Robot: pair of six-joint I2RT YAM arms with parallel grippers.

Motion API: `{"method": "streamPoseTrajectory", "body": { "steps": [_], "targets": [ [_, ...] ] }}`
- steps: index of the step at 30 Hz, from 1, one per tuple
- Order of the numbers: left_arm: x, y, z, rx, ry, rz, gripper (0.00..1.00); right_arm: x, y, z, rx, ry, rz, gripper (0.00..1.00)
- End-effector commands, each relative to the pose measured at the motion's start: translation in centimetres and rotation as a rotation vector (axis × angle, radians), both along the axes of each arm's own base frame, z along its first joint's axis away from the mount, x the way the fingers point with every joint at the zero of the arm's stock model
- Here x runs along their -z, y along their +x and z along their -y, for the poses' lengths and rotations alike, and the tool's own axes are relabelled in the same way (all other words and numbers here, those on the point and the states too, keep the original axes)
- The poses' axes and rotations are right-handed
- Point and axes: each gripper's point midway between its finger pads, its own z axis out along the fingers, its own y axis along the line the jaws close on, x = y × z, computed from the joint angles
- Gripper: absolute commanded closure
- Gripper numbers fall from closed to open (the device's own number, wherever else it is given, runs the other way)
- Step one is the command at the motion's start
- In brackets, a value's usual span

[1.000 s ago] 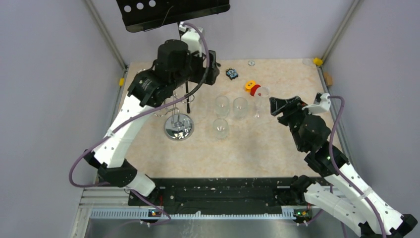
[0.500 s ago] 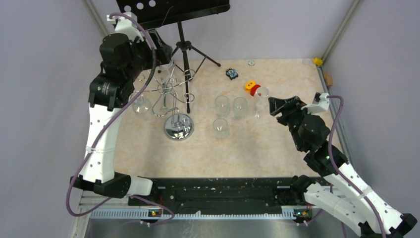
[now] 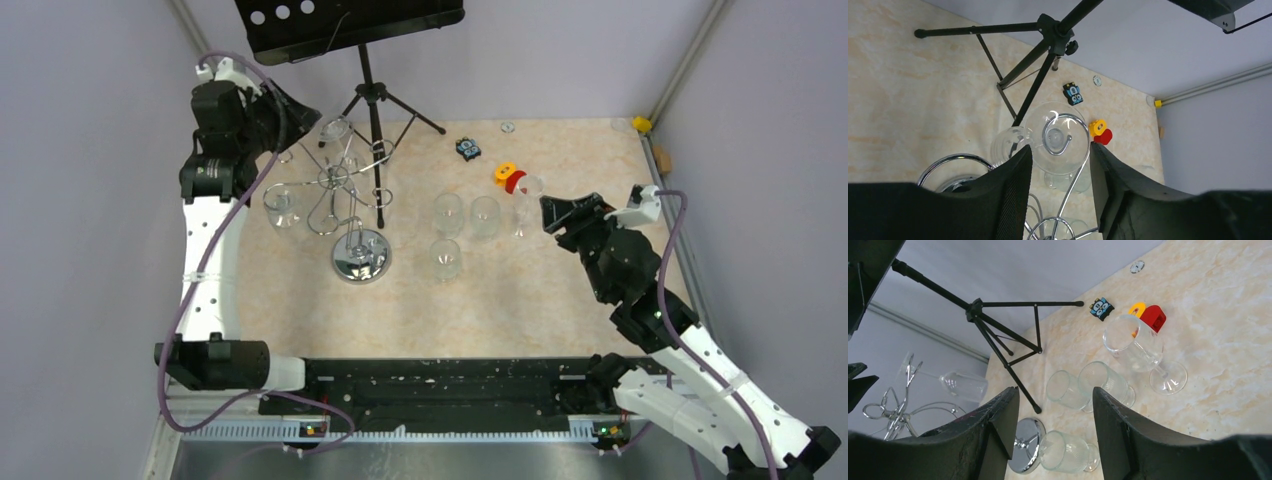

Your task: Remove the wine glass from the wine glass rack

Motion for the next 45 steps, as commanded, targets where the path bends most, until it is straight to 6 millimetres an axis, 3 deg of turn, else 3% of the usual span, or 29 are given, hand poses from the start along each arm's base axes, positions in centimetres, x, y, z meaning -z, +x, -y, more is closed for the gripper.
{"method": "streamPoseTrajectory", "body": {
  "steps": [1, 5, 10, 20, 26, 35, 41, 45],
  "targets": [
    [-1.5, 0.7, 0.5, 0.014, -0.060, 0.101, 0.51, -1.1, 0.1, -0.1, -0.002, 0.031, 0.019, 0.44],
    [-0.3, 0.5, -0.6, -0.052, -0.045, 0.103, 0.48, -0.9, 0.1, -0.1, 0.000, 0.037, 0.020, 0.45],
    [1.0, 0.7, -0.2, -0.048, -0.047, 0.066, 0.47, -0.6, 0.2, -0.4, -0.005, 0.039, 0.010, 0.45],
    [1.6, 0.1, 1.3, -0.012, -0.130, 0.063, 0.45, -0.6, 0.1, -0.4, -0.008, 0.054, 0.007, 0.46],
    [1.7, -0.3, 1.1, -0.053, -0.202, 0.074, 0.46, -0.5, 0.0, -0.3, -0.007, 0.059, 0.004, 0.46],
    [2.7, -0.1, 1.4, -0.102, -0.447, 0.132, 0.49, -0.5, -0.3, 0.1, 0.005, 0.071, 0.011, 0.46],
    [2.0, 0.3, 1.5, -0.104, -0.541, 0.165, 0.52, -0.5, -0.5, 0.6, 0.019, 0.070, 0.012, 0.46],
    [2.6, 0.9, 2.1, -0.085, -0.591, 0.137, 0.61, -0.6, -0.6, 0.7, 0.023, 0.070, 0.014, 0.46]
  ]
}}
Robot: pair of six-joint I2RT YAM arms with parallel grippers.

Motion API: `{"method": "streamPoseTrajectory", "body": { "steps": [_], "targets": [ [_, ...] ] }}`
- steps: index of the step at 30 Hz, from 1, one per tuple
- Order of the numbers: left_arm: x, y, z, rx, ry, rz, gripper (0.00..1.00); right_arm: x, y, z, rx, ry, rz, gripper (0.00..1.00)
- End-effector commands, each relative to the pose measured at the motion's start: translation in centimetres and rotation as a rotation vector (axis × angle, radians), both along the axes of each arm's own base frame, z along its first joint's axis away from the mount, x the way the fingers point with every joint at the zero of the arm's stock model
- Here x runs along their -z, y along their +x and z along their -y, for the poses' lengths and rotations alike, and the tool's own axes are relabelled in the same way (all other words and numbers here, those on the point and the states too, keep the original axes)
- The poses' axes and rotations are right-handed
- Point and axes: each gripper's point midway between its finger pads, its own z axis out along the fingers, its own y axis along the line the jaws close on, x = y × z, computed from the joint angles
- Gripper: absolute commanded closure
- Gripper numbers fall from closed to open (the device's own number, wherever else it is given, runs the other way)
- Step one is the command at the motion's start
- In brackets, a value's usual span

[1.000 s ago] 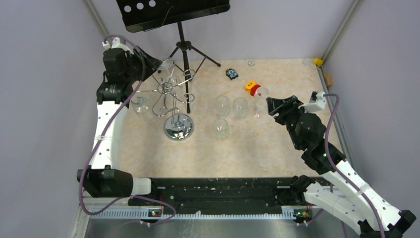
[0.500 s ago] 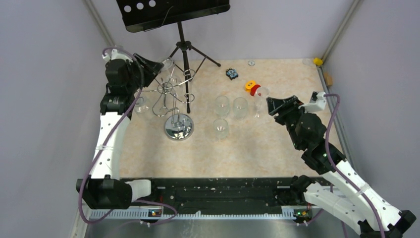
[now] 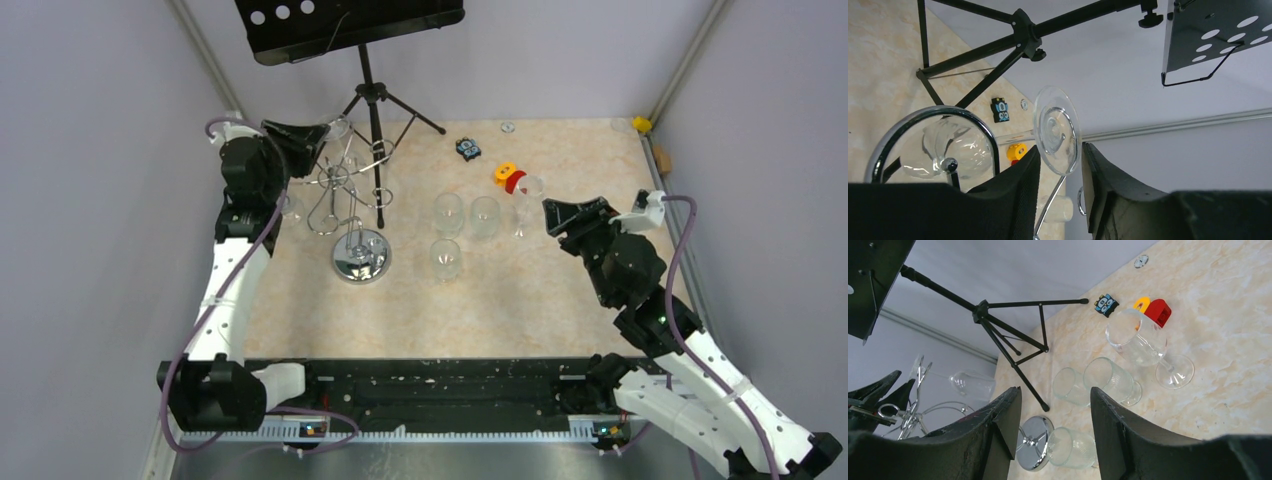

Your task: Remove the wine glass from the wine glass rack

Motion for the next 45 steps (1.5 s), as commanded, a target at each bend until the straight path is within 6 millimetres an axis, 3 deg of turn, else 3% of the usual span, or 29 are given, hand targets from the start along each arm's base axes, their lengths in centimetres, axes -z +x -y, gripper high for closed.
{"method": "streamPoseTrajectory", "body": {
  "steps": [1, 9, 20, 26, 34, 39, 45],
  "targets": [
    [-1.1, 0.6, 0.4, 0.014, -0.090, 0.050, 0.65, -0.6, 0.0, 0.6, 0.027, 0.018, 0.020, 0.46],
    [-1.1, 0.2, 0.0, -0.011, -0.119, 0.058, 1.00, -0.8, 0.0, 0.8, 0.033, 0.017, 0.023, 0.46],
    [-6.0, -1.3, 1.5, 0.099, -0.173, 0.243, 1.00, -0.8, 0.2, 0.4, 0.026, 0.018, 0.023, 0.46],
    [-7.3, -1.8, 2.0, 0.136, -0.173, 0.310, 1.00, -0.7, 0.1, 0.5, 0.025, 0.019, 0.022, 0.46],
    [-6.7, -1.5, 3.8, 0.260, -0.166, 0.285, 1.00, -0.8, 0.1, 0.5, 0.025, 0.020, 0.022, 0.46],
    [-5.6, -1.1, 3.9, 0.324, -0.179, 0.248, 1.00, -0.7, 0.1, 0.6, 0.028, 0.020, 0.020, 0.46],
    [-5.7, -1.9, 4.0, 0.355, -0.175, 0.245, 1.00, -0.8, 0.1, 0.5, 0.027, 0.022, 0.023, 0.46]
  ]
}}
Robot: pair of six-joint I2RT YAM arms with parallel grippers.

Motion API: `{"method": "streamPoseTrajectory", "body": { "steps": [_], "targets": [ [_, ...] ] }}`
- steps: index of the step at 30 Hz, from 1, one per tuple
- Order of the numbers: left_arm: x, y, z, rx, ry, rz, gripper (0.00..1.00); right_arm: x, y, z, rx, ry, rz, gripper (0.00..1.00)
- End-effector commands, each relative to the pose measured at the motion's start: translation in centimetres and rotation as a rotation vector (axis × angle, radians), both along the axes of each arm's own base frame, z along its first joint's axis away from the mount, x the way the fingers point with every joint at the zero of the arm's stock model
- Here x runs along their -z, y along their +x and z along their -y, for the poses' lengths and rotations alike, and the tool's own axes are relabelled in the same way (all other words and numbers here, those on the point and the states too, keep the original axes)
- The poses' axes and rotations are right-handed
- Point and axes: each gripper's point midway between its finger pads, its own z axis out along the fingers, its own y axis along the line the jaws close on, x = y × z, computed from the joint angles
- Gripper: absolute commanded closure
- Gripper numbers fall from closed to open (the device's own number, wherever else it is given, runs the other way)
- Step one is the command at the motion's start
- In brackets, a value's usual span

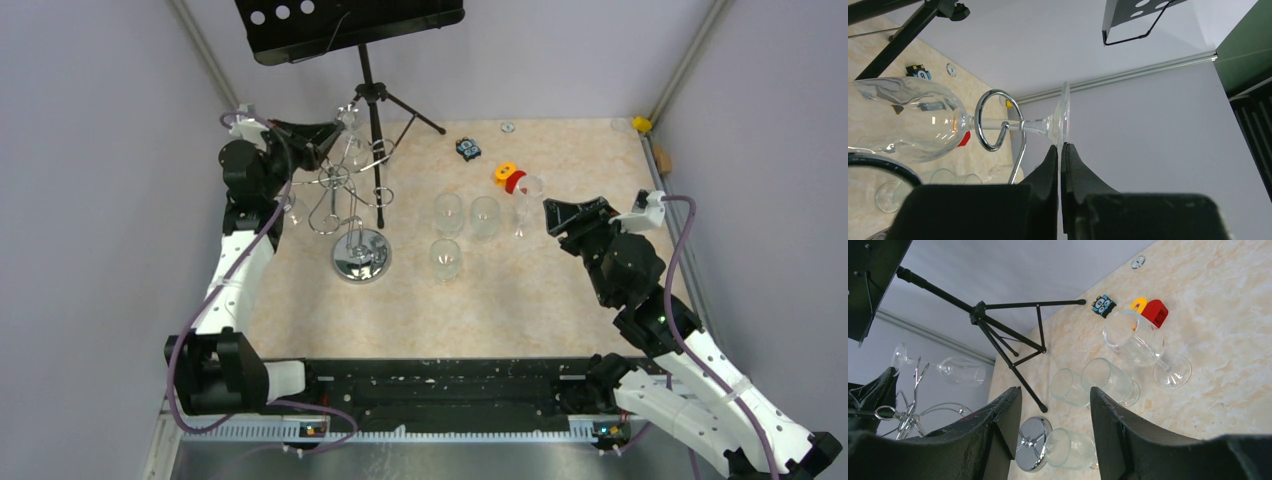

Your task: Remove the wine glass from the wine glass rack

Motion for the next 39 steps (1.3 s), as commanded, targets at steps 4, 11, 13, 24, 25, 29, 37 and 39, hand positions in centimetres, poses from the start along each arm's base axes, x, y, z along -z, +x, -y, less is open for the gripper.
{"method": "streamPoseTrajectory", "body": {
  "steps": [4, 11, 13, 24, 25, 29, 37, 39],
  "targets": [
    [-4.3, -2.5, 0.8, 0.069, 0.019, 0.138, 1.00, -0.8, 0.1, 0.2, 0.012, 0.025, 0.022, 0.46],
    [-5.4, -3.9, 0.5, 0.052, 0.058, 0.143, 1.00, -0.8, 0.1, 0.1, 0.006, 0.030, 0.022, 0.47],
    [-5.4, -4.2, 0.1, 0.029, 0.069, 0.126, 1.00, -0.9, 0.0, 0.1, 0.004, 0.032, 0.023, 0.47],
    [-6.7, -5.6, -1.7, -0.088, 0.128, 0.125, 1.00, -1.1, -0.1, 0.0, -0.001, 0.041, 0.025, 0.47],
    [-6.7, -5.5, -1.8, -0.097, 0.137, 0.128, 1.00, -1.1, -0.1, 0.0, -0.001, 0.041, 0.025, 0.47],
    [-6.6, -5.1, -2.3, -0.119, 0.168, 0.123, 1.00, -1.2, -0.2, 0.1, 0.000, 0.044, 0.029, 0.47],
    [-7.1, -4.2, -3.4, -0.159, 0.224, 0.155, 1.00, -1.4, -0.2, 0.3, 0.008, 0.041, 0.033, 0.47],
    [-7.7, -3.9, -3.4, -0.152, 0.252, 0.179, 1.00, -1.4, -0.1, 0.2, 0.007, 0.042, 0.033, 0.47]
  ]
}}
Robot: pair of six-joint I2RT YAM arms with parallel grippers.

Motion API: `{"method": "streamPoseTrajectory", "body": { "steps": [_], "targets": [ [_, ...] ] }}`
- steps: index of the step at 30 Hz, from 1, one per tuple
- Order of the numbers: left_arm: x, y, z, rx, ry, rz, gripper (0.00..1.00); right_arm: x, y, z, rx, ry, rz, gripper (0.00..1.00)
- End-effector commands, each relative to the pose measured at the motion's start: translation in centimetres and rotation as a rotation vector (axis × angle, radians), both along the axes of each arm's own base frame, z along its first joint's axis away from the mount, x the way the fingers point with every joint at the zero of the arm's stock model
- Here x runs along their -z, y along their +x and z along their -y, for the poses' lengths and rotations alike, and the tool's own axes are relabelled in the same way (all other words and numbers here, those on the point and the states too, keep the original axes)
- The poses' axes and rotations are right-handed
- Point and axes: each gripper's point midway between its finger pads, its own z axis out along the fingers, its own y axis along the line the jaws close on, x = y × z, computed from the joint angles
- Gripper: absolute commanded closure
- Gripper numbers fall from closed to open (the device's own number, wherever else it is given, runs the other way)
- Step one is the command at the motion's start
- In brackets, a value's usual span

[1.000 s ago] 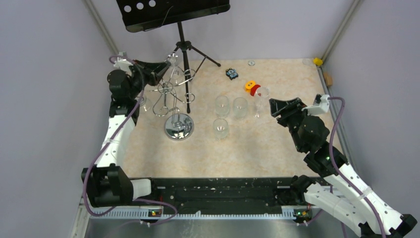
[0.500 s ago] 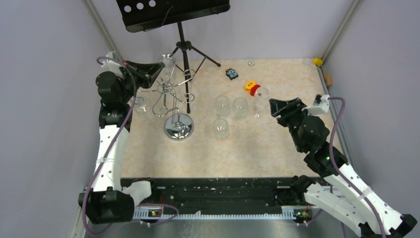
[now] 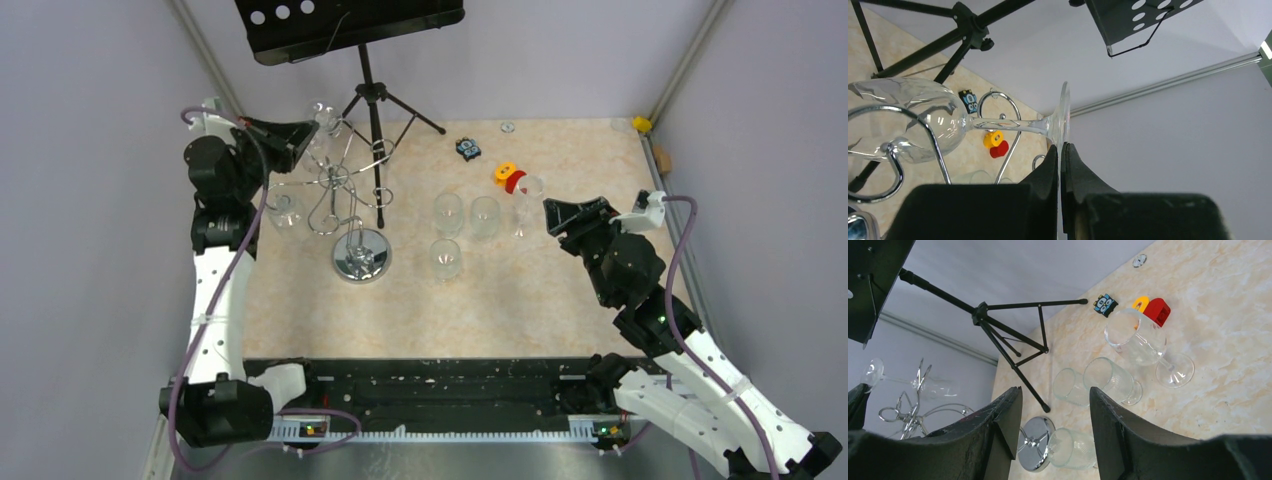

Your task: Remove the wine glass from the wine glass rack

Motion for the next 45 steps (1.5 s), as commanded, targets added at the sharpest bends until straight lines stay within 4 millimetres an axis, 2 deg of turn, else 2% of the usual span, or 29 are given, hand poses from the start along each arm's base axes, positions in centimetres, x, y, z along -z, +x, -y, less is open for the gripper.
{"method": "streamPoseTrajectory", "body": {
  "steps": [1, 7, 13, 19, 26, 31, 33, 38, 41, 45],
  "targets": [
    [-5.0, -0.1, -0.3, -0.002, 0.102, 0.178, 1.00, -1.3, -0.1, 0.3, 0.007, 0.024, 0.036, 0.47],
    [-6.2, 0.7, -0.2, 0.013, 0.195, 0.248, 1.00, -1.3, -0.1, 0.3, 0.008, 0.023, 0.035, 0.47],
    [-8.2, 0.3, 2.0, 0.175, 0.193, 0.377, 1.00, -1.3, 0.1, 0.2, 0.008, 0.018, 0.036, 0.47],
    [-9.9, -1.1, 3.4, 0.281, 0.190, 0.479, 1.00, -1.2, 0.1, 0.0, 0.000, 0.018, 0.036, 0.46],
    [-11.2, -3.1, 6.0, 0.436, 0.102, 0.549, 1.00, -1.6, 0.0, -0.7, -0.039, 0.008, 0.072, 0.39],
    [-11.7, -4.2, 8.6, 0.549, 0.033, 0.544, 1.00, -2.1, 0.0, -1.1, -0.070, -0.018, 0.106, 0.37],
    [-12.0, -5.2, 10.4, 0.608, 0.006, 0.541, 1.00, -2.5, -0.2, -1.2, -0.084, -0.029, 0.132, 0.36],
    [-12.4, -7.6, 14.2, 0.725, -0.043, 0.519, 1.00, -5.2, -1.1, -2.4, -0.173, -0.065, 0.287, 0.30],
    [-12.0, -8.7, 16.2, 0.786, -0.076, 0.473, 1.00, -7.9, -2.6, -4.2, -0.299, -0.130, 0.441, 0.29],
    [-11.1, -9.9, 17.8, 0.859, -0.116, 0.400, 1.00, -11.4, -5.7, -7.5, -0.522, -0.262, 0.664, 0.28]
  ]
}}
